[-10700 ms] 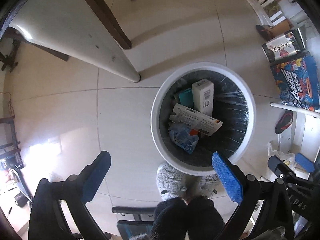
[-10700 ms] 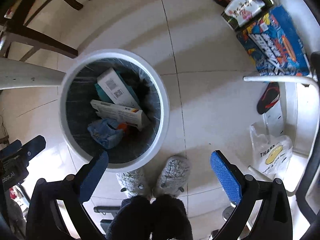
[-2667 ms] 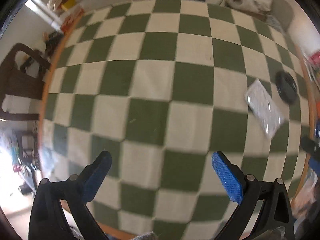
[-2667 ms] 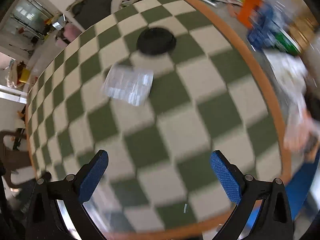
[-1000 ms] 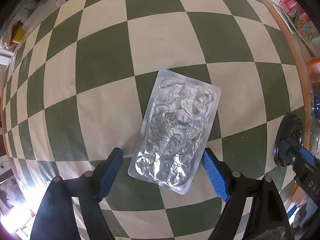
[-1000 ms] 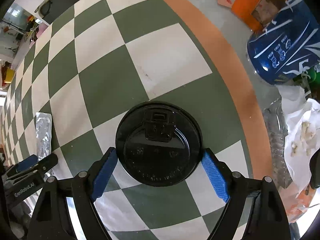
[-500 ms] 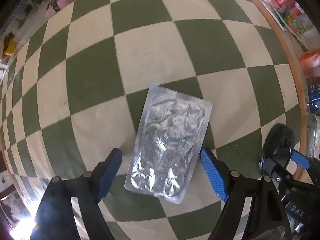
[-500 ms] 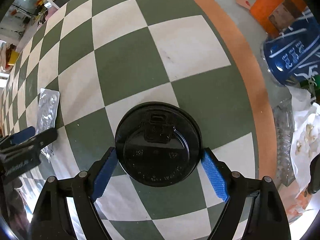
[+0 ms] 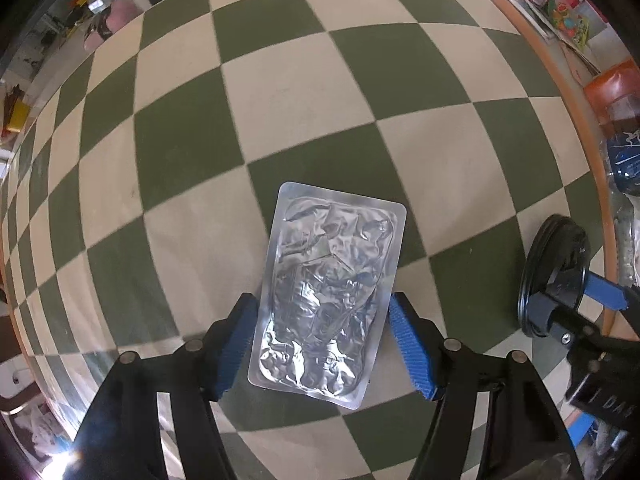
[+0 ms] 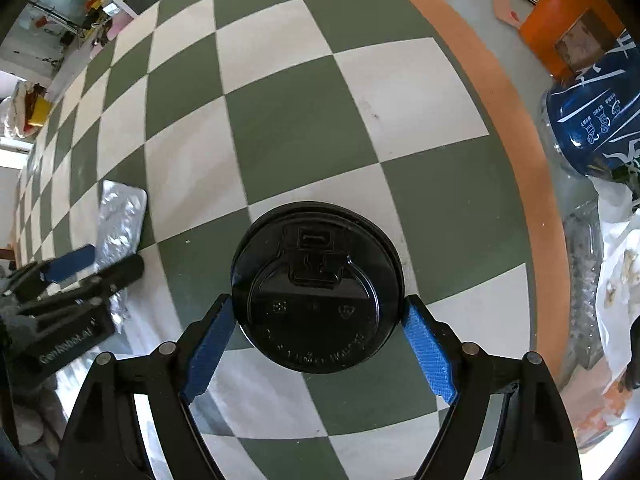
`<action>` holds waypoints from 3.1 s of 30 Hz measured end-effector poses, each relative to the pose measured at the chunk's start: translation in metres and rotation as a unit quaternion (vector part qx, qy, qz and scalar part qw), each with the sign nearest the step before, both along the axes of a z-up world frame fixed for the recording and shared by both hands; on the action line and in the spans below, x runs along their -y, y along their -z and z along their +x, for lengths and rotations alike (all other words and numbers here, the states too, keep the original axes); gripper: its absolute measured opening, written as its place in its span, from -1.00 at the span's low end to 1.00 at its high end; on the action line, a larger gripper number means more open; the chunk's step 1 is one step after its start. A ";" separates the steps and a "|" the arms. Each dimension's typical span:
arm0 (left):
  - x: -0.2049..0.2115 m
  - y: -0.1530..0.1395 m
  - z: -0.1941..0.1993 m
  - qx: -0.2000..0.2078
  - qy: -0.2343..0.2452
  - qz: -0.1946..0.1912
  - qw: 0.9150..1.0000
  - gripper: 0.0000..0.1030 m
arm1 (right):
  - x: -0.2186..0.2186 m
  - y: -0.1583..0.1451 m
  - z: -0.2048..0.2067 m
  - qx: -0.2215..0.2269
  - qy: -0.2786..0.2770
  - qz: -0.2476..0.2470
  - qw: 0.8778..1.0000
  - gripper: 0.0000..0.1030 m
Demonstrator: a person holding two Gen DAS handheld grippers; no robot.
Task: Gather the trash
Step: 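Carry the blister pack and lid over the bin and open both tools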
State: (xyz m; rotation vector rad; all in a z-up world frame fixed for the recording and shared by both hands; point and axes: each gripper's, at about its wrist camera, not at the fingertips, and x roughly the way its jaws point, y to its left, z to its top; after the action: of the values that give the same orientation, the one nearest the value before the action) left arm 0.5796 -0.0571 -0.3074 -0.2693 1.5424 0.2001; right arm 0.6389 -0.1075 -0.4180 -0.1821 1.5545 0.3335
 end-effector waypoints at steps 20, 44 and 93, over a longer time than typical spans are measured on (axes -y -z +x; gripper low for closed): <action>-0.023 -0.074 -0.080 0.076 -0.057 0.011 0.995 0.26 | 0.026 -0.086 -0.035 0.039 -0.033 0.039 0.998 0.65; -0.081 -0.077 -0.436 0.127 -0.094 -0.068 0.985 0.26 | -0.007 -0.124 -0.408 0.067 -0.011 0.080 0.995 0.65; -0.107 0.311 -0.614 -0.005 -0.229 -0.013 0.973 0.97 | -0.022 0.359 -0.548 -0.102 -0.088 -0.010 0.991 1.00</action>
State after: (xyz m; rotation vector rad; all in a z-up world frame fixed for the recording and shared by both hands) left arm -0.0344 0.0502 -0.6188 -0.6453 1.4760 0.5445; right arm 0.0910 -0.0858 -0.7774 -0.3109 1.7482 0.4872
